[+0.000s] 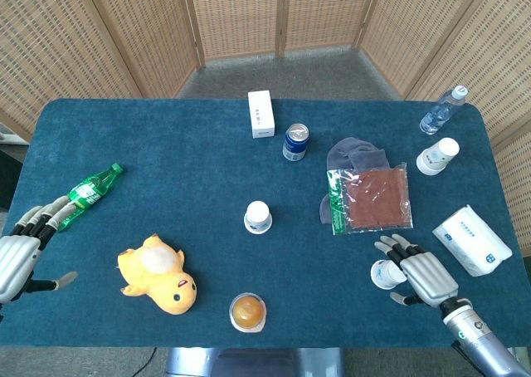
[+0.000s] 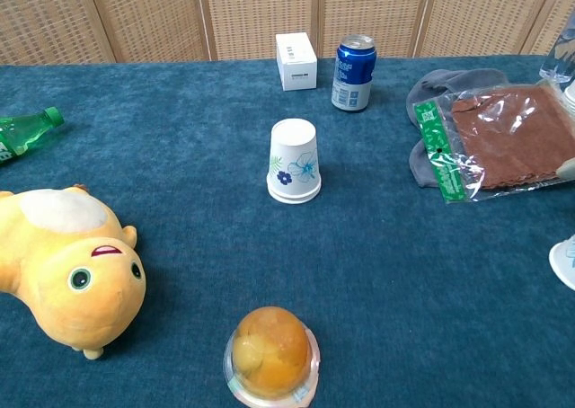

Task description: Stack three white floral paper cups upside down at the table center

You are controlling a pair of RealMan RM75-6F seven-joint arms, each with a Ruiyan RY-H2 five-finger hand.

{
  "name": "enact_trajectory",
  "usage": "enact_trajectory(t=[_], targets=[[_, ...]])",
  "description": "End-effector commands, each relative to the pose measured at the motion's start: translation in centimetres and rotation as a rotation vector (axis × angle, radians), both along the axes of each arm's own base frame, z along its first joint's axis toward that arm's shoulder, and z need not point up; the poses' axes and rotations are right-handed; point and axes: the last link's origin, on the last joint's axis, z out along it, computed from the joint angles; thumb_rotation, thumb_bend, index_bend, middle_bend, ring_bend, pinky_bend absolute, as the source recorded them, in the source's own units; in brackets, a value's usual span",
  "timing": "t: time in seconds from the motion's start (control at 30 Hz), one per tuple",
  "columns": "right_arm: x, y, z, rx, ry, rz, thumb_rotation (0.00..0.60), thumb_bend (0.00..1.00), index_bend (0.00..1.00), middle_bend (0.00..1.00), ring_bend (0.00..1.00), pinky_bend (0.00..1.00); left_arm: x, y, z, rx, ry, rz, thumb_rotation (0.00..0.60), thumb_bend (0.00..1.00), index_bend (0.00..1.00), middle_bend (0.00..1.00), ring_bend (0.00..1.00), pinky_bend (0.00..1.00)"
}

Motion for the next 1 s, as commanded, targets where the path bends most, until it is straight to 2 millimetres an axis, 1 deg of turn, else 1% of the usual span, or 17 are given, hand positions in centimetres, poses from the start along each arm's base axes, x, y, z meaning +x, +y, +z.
enact_trajectory(t=[0.03, 0.37, 0.47, 0.63, 0.87, 1.0], targets=[[-0.5, -0.1, -0.2, 0.001, -0.001, -0.014, 0.6, 0.25, 0.11, 0.03, 0.0, 0.24, 0.0, 0.0, 0.0, -0.001, 0.002, 0.0, 0.6, 0.23, 0.0, 0.0, 0.0, 0.02], [-1.5, 0.0, -0.9, -0.002, -0.018, -0.01, 0.6, 0.26, 0.18, 0.13, 0.0, 0.33, 0.1, 0.1, -0.2, -0.005, 0.01, -0.002, 0.6, 0.23, 0.0, 0.0, 0.0, 0.03], [-1.7, -0.1, -1.2, -0.012, -0.022, -0.003, 0.6, 0.27, 0.2, 0.17, 0.01, 0.38, 0.1, 0.0, -0.2, -0.003, 0.011, -0.001, 0.6, 0.23, 0.0, 0.0, 0.0, 0.03], [-1.9, -0.2, -1.4, -0.031, -0.033, 0.01, 0.6, 0.3, 0.26, 0.23, 0.06, 0.46, 0.0, -0.2, -0.2, -0.003, 0.009, 0.001, 0.6, 0.23, 0.0, 0.0, 0.0, 0.03], [-2.4, 0.0, -1.9, -0.035, -0.057, 0.001, 0.6, 0.33, 0.34, 0.31, 0.14, 0.51, -0.1, -0.6, -0.1, 0.001, 0.005, 0.001, 0.6, 0.22, 0.0, 0.0, 0.0, 0.03], [-2.4, 0.1, -1.9, -0.036, -0.064, 0.005, 0.6, 0.35, 0.37, 0.33, 0.16, 0.54, -0.3, -0.6, -0.1, 0.005, 0.001, 0.006, 0.6, 0.23, 0.0, 0.0, 0.0, 0.03]])
